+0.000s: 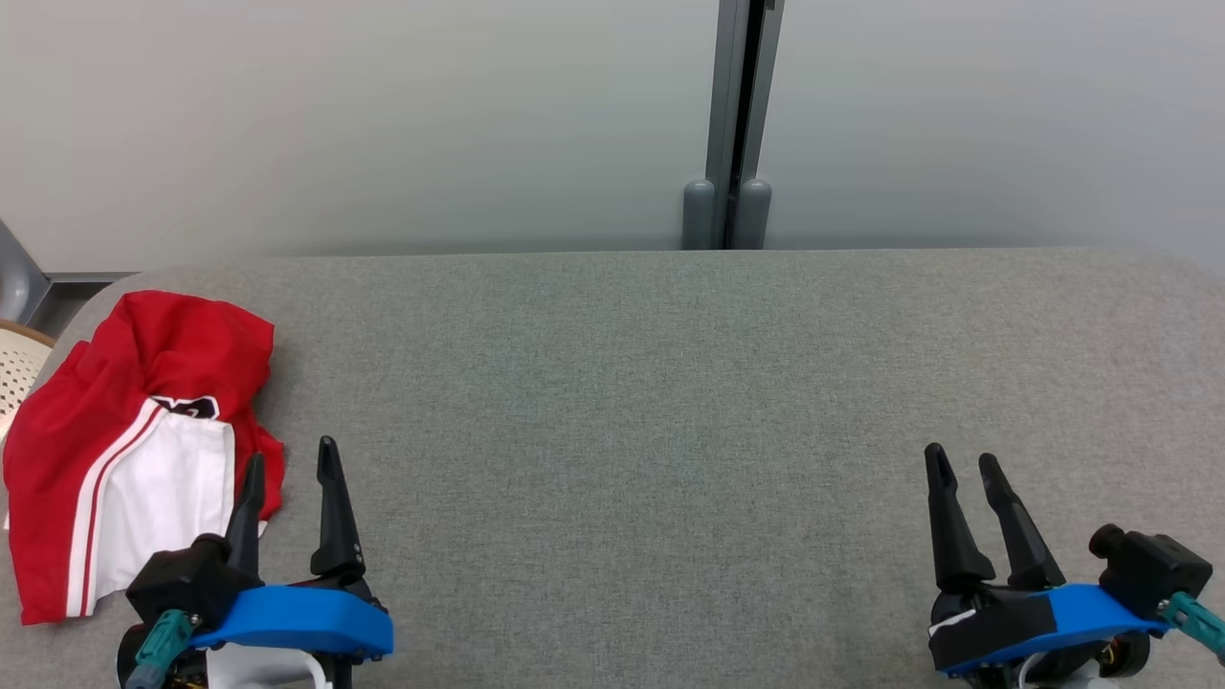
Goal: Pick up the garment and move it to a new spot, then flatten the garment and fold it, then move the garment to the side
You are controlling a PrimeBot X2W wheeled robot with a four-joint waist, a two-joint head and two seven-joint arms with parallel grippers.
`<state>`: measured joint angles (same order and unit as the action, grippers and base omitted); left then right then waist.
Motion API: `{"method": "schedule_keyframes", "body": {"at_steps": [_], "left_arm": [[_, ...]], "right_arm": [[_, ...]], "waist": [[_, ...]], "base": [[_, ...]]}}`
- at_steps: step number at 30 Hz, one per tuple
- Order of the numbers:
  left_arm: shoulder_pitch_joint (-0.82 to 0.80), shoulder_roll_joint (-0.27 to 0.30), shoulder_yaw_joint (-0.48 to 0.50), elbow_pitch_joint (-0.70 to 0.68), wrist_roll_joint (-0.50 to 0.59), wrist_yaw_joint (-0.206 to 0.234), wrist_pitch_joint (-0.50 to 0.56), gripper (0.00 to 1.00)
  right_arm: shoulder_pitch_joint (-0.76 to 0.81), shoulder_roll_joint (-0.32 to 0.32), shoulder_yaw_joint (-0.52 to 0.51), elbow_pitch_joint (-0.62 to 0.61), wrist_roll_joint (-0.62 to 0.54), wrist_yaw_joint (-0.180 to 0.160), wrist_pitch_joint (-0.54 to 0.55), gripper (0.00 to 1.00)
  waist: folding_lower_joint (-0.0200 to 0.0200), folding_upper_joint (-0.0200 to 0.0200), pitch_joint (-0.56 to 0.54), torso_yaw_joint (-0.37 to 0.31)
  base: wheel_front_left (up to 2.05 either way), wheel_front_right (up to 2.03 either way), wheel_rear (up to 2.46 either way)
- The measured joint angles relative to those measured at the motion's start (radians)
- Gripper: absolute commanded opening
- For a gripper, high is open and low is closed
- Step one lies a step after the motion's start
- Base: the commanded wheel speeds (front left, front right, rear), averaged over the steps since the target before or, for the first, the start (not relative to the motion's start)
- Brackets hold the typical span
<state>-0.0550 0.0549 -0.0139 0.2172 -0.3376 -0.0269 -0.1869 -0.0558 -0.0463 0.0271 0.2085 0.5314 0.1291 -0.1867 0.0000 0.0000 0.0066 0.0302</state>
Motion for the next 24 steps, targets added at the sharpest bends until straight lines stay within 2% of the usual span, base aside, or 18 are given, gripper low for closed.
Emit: {"method": "schedule_keyframes", "body": {"at_steps": [24], "left_arm": [[-0.014,0.007,-0.027,0.064,0.192,0.017,-0.046,1.00]], "right_arm": [[0.000,-0.001,0.019,0.022,-0.208,0.000,-0.048,1.00]], "waist": [[0.0000,0.0000,0.001,0.004]], "base": [[0.00,0.00,0.00]]}}
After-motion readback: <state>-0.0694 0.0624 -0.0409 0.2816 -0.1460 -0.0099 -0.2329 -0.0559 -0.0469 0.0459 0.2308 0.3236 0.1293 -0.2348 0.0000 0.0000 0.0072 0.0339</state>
